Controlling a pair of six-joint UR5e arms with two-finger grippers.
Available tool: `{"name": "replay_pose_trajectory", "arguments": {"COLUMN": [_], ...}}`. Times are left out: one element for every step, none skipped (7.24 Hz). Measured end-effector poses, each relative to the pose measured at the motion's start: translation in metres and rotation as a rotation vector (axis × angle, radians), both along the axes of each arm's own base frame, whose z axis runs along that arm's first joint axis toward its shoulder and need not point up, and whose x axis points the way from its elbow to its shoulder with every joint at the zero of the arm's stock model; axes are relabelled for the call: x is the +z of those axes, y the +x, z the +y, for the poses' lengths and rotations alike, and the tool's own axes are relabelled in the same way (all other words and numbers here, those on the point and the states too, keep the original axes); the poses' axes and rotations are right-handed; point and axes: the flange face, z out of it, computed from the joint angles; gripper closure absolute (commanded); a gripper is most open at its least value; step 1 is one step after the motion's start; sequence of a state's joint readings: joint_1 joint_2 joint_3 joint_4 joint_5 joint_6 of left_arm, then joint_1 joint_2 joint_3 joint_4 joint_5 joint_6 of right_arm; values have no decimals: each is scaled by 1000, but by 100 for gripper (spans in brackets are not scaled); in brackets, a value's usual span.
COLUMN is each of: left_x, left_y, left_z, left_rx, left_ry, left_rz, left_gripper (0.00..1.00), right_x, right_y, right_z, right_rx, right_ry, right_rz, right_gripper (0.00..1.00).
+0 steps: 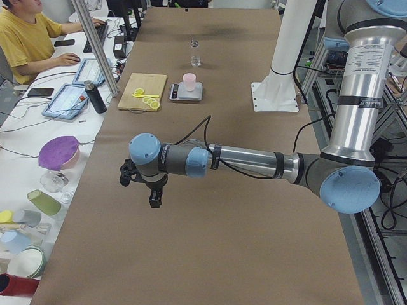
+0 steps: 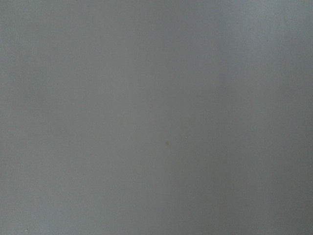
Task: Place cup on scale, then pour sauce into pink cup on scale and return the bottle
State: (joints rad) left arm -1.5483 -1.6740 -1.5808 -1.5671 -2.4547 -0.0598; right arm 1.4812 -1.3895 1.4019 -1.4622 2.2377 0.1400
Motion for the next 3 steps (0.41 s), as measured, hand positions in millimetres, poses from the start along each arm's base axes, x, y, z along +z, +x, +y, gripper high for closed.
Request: {"name": "replay_pose_trajectory", "arguments": {"left_x": [1,2,4], "left_y": [0,0,-1], "left_z": [1,2,4], "left_rx": [0,0,0], "left_ry": [-2,-4,-6], "left_rz": [1,1,1], "left_gripper": [2,2,2], "right_x": [2,5,7], "right_y": [2,6,9], "right_z": [0,1,4], "right_rx": [3,5,4], "right_ry": [-6,-10,-14], "right_rz": [5,6,-1], "right_gripper": [0,0,0]}}
